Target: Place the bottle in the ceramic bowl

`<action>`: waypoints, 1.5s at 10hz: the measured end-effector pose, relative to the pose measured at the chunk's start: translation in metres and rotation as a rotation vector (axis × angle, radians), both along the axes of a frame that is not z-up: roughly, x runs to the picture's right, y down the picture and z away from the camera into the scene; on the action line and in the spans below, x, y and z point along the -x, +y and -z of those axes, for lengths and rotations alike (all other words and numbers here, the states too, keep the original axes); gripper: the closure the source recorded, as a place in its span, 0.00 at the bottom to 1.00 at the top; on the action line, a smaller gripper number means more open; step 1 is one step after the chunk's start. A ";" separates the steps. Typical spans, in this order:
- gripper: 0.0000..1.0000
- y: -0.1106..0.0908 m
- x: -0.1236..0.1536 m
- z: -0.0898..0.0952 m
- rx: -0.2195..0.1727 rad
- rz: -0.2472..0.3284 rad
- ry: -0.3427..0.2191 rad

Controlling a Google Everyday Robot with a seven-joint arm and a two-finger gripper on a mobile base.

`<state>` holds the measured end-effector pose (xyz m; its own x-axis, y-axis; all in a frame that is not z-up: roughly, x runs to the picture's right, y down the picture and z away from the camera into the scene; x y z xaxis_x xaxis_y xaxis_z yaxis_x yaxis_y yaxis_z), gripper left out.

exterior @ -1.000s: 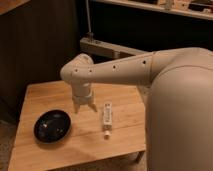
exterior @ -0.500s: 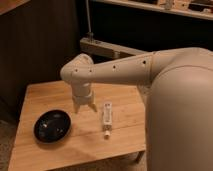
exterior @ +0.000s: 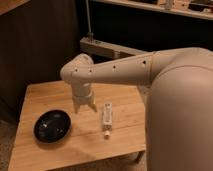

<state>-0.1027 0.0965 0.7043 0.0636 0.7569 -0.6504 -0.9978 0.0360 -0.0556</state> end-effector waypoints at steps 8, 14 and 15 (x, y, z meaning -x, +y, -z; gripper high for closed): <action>0.35 0.000 0.000 0.000 0.000 0.000 0.000; 0.35 -0.004 -0.006 -0.005 -0.023 -0.003 -0.008; 0.35 -0.010 -0.017 -0.015 -0.038 -0.005 -0.008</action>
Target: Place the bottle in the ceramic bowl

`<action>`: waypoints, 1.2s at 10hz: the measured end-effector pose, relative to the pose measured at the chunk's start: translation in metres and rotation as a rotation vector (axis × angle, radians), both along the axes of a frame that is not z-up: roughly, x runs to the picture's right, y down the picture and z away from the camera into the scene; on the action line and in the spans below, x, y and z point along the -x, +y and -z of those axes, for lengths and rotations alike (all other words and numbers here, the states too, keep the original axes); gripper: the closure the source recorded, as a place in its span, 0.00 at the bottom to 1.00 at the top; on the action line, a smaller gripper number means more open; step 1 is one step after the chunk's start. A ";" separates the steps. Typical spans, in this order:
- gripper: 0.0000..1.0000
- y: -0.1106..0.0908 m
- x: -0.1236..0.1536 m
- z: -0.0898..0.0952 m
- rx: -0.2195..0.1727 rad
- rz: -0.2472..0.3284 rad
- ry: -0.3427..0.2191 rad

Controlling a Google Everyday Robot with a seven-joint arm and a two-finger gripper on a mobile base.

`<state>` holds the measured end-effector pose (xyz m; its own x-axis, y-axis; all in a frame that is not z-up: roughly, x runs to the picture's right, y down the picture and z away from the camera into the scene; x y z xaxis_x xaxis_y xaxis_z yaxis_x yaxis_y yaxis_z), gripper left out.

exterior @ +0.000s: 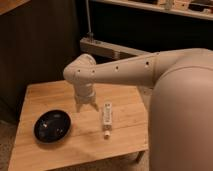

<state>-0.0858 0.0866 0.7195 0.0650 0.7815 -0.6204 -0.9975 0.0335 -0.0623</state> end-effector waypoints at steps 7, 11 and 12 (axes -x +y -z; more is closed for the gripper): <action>0.35 -0.035 -0.096 -0.104 -0.038 -0.055 -0.063; 0.35 -0.028 -0.116 -0.120 -0.037 -0.069 -0.084; 0.35 -0.028 -0.118 -0.120 -0.037 -0.071 -0.081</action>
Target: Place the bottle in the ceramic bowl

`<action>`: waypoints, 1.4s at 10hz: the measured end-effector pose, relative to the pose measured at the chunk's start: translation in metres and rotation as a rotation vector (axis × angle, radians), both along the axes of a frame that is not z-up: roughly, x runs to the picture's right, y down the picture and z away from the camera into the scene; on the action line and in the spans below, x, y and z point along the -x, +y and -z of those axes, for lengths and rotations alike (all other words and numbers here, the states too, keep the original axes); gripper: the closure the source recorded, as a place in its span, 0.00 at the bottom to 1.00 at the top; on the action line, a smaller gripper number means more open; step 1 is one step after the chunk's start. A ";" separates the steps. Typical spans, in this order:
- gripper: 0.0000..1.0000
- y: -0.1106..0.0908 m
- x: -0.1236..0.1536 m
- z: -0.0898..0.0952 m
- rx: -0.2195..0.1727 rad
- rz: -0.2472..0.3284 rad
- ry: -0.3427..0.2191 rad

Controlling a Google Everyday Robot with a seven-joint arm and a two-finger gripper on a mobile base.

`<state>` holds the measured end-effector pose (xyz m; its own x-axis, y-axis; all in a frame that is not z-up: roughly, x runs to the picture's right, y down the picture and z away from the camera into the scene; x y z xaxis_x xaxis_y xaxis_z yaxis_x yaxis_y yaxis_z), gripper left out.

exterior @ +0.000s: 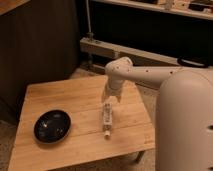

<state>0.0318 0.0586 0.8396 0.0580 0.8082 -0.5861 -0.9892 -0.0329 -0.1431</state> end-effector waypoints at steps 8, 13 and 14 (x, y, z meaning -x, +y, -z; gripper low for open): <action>0.35 0.013 0.014 -0.004 0.055 0.013 0.044; 0.35 0.045 0.019 -0.010 0.099 -0.008 0.058; 0.35 0.055 0.020 -0.014 0.100 -0.012 0.050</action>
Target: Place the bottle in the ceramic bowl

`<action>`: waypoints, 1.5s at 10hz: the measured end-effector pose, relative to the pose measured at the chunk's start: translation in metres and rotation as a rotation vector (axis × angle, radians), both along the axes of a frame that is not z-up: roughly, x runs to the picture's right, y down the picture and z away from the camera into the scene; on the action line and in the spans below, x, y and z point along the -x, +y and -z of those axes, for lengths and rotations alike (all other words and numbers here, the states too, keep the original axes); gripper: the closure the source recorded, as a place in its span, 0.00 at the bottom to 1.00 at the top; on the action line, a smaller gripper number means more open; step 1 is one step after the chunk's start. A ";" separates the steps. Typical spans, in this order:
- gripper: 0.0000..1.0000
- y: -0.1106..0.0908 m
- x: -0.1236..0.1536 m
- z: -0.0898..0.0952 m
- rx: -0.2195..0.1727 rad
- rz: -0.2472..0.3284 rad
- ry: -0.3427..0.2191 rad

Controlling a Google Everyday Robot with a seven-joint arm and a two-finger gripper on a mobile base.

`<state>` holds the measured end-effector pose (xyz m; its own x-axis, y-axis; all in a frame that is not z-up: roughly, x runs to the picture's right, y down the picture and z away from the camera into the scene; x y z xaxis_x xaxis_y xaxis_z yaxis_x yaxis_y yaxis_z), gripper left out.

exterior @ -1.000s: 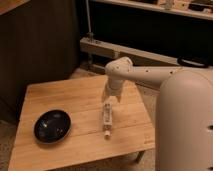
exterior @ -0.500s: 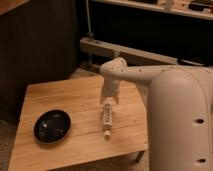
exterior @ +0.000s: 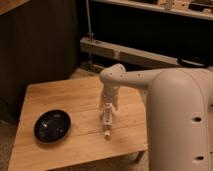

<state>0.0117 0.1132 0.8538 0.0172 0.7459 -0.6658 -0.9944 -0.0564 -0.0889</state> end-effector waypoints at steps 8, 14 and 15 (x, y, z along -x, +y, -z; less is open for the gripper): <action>0.79 0.034 0.017 -0.025 0.017 0.027 -0.033; 1.00 -0.031 0.053 0.009 -0.024 0.051 -0.104; 1.00 -0.041 0.058 0.011 -0.035 0.055 -0.117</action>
<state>-0.0463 0.0726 0.8426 0.1346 0.7644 -0.6305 -0.9787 0.0029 -0.2054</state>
